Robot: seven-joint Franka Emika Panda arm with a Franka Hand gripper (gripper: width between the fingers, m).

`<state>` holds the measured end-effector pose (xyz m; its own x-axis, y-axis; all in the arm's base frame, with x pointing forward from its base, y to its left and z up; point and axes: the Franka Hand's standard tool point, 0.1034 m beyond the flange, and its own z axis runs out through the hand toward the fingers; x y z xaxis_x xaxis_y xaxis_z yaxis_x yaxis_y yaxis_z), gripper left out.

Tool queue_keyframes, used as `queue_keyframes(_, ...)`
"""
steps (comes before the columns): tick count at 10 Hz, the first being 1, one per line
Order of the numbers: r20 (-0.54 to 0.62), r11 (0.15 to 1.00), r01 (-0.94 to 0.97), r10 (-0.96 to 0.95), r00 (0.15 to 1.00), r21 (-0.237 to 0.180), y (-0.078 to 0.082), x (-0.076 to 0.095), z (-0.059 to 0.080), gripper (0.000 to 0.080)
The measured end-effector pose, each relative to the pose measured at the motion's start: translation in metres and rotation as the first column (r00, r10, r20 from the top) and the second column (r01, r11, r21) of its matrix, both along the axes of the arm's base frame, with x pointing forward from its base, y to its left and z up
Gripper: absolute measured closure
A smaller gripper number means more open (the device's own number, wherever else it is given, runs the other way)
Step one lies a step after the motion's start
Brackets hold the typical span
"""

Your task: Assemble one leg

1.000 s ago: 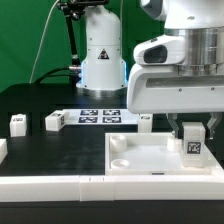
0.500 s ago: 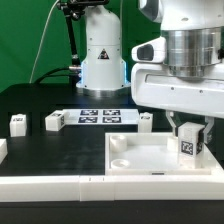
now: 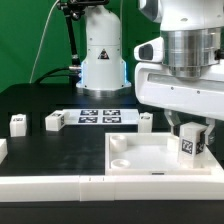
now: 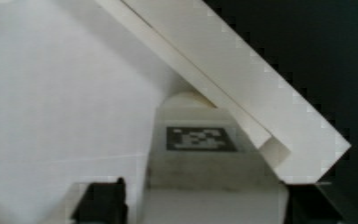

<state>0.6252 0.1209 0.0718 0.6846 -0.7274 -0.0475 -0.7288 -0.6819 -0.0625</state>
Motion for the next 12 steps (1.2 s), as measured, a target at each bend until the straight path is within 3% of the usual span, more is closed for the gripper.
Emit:
queue_keyframes(1, -0.003, 0.997, -0.078, 0.078, 0.997, 0.000, 0.0015, -0.0005, 0.0005, 0.0186)
queue_keyframes(3, 0.015, 0.954, -0.301, 0.301, 0.954, -0.005, 0.0003, -0.0001, 0.0006, 0.0157)
queue_keyframes(8, 0.043, 0.725, -0.688, 0.689, 0.724, -0.026, 0.0021, -0.0004, 0.0006, 0.0150)
queue_keyframes(11, 0.053, 0.557, -0.830, 0.830, 0.555, -0.040, 0.0001, 0.0000, 0.0006, 0.0150)
queue_keyframes(12, 0.055, 0.465, -0.884, 0.885, 0.462, -0.048, -0.0007, 0.0001, 0.0005, 0.0150)
